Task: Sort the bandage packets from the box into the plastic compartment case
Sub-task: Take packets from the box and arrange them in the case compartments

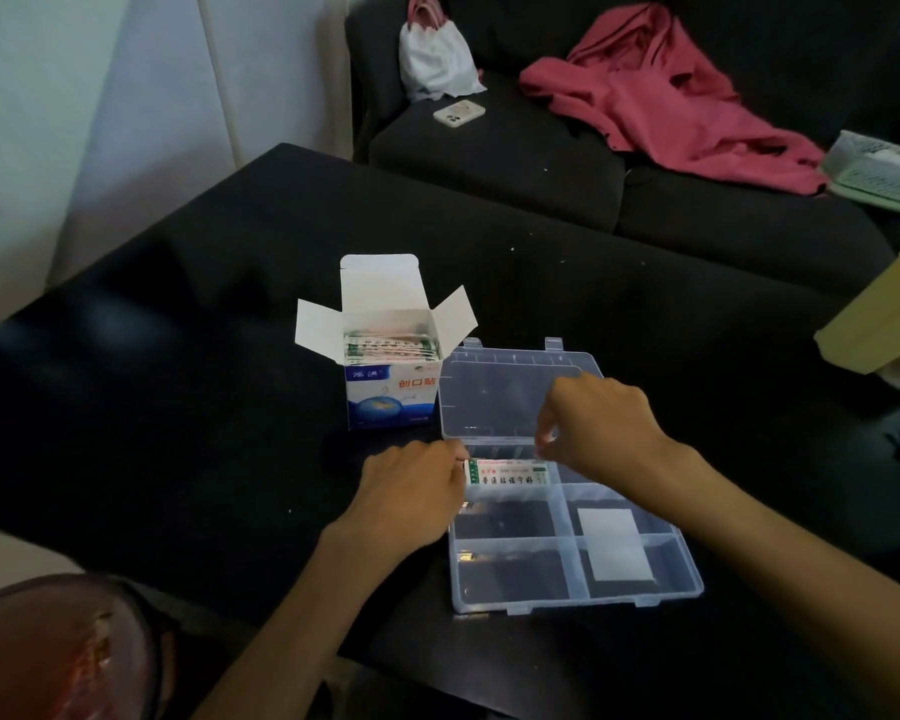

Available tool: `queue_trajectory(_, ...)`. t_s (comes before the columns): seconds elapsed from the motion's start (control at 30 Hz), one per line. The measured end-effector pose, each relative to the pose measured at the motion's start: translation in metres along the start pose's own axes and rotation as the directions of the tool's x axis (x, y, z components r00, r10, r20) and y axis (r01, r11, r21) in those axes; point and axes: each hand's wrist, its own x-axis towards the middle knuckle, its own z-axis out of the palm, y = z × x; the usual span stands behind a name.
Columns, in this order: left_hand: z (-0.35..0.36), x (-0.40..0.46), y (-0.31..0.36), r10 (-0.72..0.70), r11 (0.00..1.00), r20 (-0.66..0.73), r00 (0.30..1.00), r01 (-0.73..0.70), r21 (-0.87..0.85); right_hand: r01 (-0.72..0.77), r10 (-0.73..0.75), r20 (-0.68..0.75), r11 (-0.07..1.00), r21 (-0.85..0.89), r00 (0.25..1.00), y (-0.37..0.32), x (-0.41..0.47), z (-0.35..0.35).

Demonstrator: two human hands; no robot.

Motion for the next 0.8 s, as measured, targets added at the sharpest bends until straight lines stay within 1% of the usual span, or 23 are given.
queue_trajectory(0.07,0.005,0.002,0.003,-0.03,0.998,-0.014,0.999,0.029,-0.064,-0.061,0.059,0.062,0.998,0.028,0.996,0.001,-0.009,0.001)
queue_trajectory(0.1,0.007,0.003,0.005,-0.047,0.994,-0.031,0.998,0.044,-0.099,-0.065,0.065,0.087,0.998,0.005,0.994,0.0,-0.015,0.004)
queue_trajectory(0.17,0.012,0.006,0.009,-0.068,0.991,-0.075,0.995,0.059,-0.119,-0.019,0.027,0.104,0.997,-0.074,0.994,0.001,-0.032,0.012)
queue_trajectory(0.2,0.014,0.007,0.012,-0.08,0.992,-0.093,0.992,0.07,-0.107,-0.009,0.014,0.106,0.999,-0.051,0.994,0.002,-0.04,0.017)
queue_trajectory(0.3,0.015,0.009,0.017,-0.103,0.994,-0.14,0.985,0.096,-0.056,-0.099,0.078,0.122,0.979,0.18,0.989,0.003,-0.053,0.029)
queue_trajectory(0.33,0.015,0.009,0.019,-0.104,0.994,-0.155,0.982,0.098,-0.046,-0.115,0.089,0.119,0.967,0.229,0.989,0.003,-0.053,0.034)
queue_trajectory(0.43,0.013,0.008,0.02,-0.105,0.994,-0.191,0.976,0.099,-0.045,-0.086,0.048,0.128,0.947,0.31,0.991,0.0,-0.047,0.039)
queue_trajectory(0.53,0.011,0.008,0.019,-0.106,0.994,-0.228,0.968,0.099,-0.039,-0.064,0.025,0.117,0.937,0.343,0.993,0.008,-0.033,0.033)
queue_trajectory(0.6,0.01,0.008,0.018,-0.105,0.994,-0.228,0.968,0.096,-0.051,-0.057,0.055,0.015,0.958,0.28,0.998,0.019,-0.023,0.024)
queue_trajectory(0.67,0.009,0.01,0.017,-0.106,0.993,-0.21,0.972,0.093,-0.071,-0.025,0.038,-0.08,0.986,0.162,0.996,0.027,-0.016,0.017)
queue_trajectory(0.7,0.008,0.01,0.016,-0.106,0.992,-0.2,0.974,0.091,-0.083,-0.001,0.011,-0.085,0.994,0.11,0.996,0.027,-0.013,0.015)
queue_trajectory(0.8,0.007,0.011,0.015,-0.106,0.988,-0.155,0.982,0.087,-0.127,0.074,-0.076,-0.039,0.996,-0.052,0.996,0.02,-0.007,0.016)
